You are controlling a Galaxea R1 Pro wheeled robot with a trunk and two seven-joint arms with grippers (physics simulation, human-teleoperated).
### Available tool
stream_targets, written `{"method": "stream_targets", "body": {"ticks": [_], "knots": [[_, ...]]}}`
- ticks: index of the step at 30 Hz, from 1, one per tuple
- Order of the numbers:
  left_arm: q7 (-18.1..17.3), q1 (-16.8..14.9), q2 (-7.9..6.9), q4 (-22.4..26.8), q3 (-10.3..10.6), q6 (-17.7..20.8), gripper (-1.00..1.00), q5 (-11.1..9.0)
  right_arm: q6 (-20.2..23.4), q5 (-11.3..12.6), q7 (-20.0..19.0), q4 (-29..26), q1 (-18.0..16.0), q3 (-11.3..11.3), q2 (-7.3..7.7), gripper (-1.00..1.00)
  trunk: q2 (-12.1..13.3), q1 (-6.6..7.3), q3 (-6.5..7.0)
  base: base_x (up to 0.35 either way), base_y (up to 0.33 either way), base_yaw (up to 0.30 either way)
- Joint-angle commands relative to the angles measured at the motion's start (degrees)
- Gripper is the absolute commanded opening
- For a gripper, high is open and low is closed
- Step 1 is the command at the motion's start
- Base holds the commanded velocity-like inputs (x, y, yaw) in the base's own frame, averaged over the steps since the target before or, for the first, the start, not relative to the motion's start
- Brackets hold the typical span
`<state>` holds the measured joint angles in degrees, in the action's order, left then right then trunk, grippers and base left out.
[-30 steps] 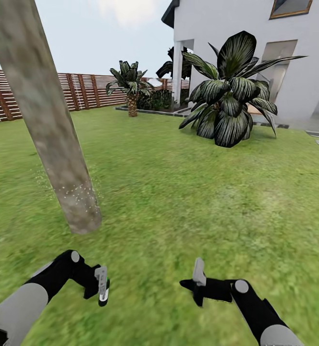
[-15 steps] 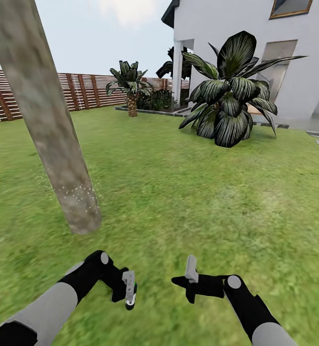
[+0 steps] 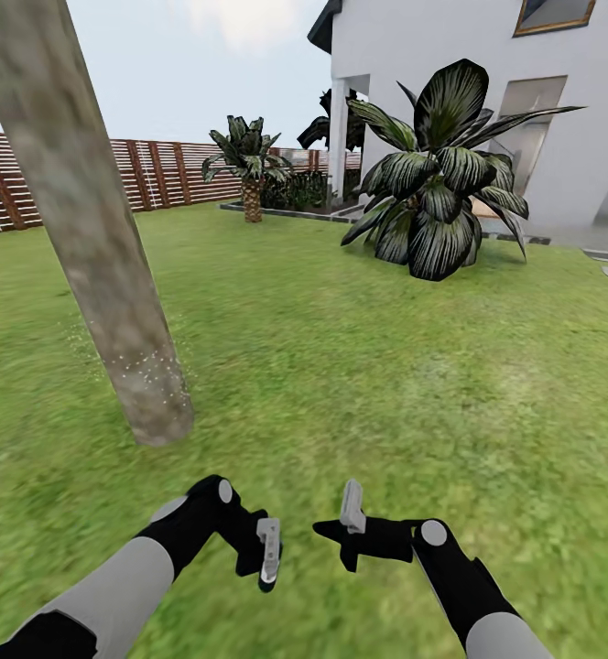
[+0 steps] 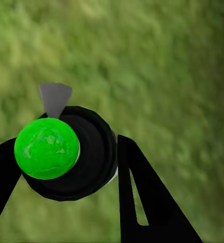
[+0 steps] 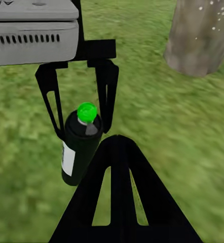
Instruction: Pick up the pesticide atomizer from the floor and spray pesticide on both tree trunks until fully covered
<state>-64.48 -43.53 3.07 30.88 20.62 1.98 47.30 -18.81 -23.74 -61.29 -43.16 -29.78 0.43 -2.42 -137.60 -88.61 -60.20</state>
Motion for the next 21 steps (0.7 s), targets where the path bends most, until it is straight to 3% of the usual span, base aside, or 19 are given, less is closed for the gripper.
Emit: {"method": "stream_targets", "body": {"ticks": [1,5,15,19,21], "knots": [[-0.2,0.0,0.00,0.2,0.0,0.2,-1.00,0.1,-0.3,-0.4,-0.1,-0.1,0.0,-0.1,-0.03,-1.00,0.0,0.01,-0.05,0.000,0.000,0.000],[-0.2,-0.1,1.12,0.5,0.1,1.0,-1.00,0.1,-0.3,-0.4,-0.1,0.0,0.0,-0.1,-0.04,-1.00,0.0,0.01,-0.05,0.000,0.000,0.000],[-0.2,-0.8,2.15,0.7,0.1,2.1,-1.00,0.2,-0.3,-0.4,-0.1,-0.1,0.0,-0.1,-0.04,-1.00,0.0,0.01,-0.05,0.000,0.000,0.000],[-0.2,-1.0,2.88,1.9,0.1,4.6,-1.00,3.0,-0.3,-0.4,-0.1,-0.1,0.0,-0.1,-0.04,-1.00,0.0,0.01,-0.05,0.000,0.000,0.000],[-0.3,-1.0,3.12,2.0,0.1,4.7,-1.00,3.3,-0.3,-0.4,-0.1,-0.1,0.0,-0.1,-0.04,-1.00,0.0,0.01,-0.05,0.000,0.000,0.000]]}}
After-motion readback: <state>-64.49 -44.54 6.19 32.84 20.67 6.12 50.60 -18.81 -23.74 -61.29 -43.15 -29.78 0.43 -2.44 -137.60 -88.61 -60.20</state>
